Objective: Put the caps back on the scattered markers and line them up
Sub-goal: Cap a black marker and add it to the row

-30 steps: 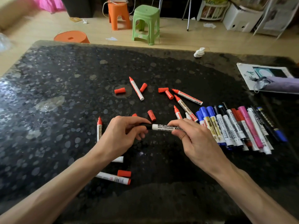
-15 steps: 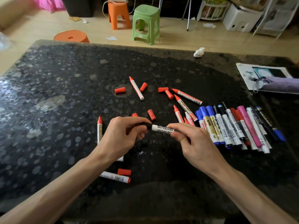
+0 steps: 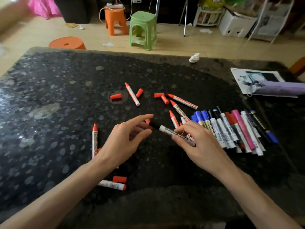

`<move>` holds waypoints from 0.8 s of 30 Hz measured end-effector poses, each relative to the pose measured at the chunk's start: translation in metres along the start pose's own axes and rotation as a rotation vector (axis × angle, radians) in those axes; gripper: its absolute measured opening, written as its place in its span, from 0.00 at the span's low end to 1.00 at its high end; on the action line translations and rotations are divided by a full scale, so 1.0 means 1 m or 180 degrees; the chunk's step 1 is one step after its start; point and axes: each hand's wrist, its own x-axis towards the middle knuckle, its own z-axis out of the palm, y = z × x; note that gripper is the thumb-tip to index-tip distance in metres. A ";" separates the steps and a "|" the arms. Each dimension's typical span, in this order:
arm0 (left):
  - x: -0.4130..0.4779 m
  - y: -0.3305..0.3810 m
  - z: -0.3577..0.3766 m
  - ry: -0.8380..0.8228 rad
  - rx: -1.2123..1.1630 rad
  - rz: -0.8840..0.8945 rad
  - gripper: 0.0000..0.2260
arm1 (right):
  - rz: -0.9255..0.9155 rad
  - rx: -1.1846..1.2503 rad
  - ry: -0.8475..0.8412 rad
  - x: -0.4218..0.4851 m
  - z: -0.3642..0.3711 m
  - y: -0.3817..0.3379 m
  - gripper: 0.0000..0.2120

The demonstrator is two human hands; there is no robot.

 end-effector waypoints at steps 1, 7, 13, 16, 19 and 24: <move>0.002 -0.002 -0.002 0.0082 0.0083 0.0023 0.16 | 0.0047 -0.0105 0.0248 0.001 -0.002 0.007 0.07; 0.018 -0.010 -0.012 0.0461 0.0616 -0.0147 0.10 | 0.1116 -0.0875 0.1176 -0.006 -0.031 0.048 0.11; 0.022 -0.006 -0.006 0.0487 0.0811 -0.0176 0.10 | 0.1697 -0.1116 0.1430 -0.017 -0.044 0.069 0.09; 0.021 -0.008 -0.005 0.0436 0.0976 -0.0228 0.11 | 0.1782 -0.1168 0.1397 -0.016 -0.044 0.070 0.09; 0.020 -0.011 -0.012 0.0521 0.1281 -0.0309 0.11 | 0.1816 -0.1175 0.1368 -0.012 -0.045 0.070 0.10; 0.015 -0.019 -0.029 0.0504 0.1860 -0.0710 0.17 | 0.1644 -0.1277 0.1442 -0.007 -0.043 0.065 0.12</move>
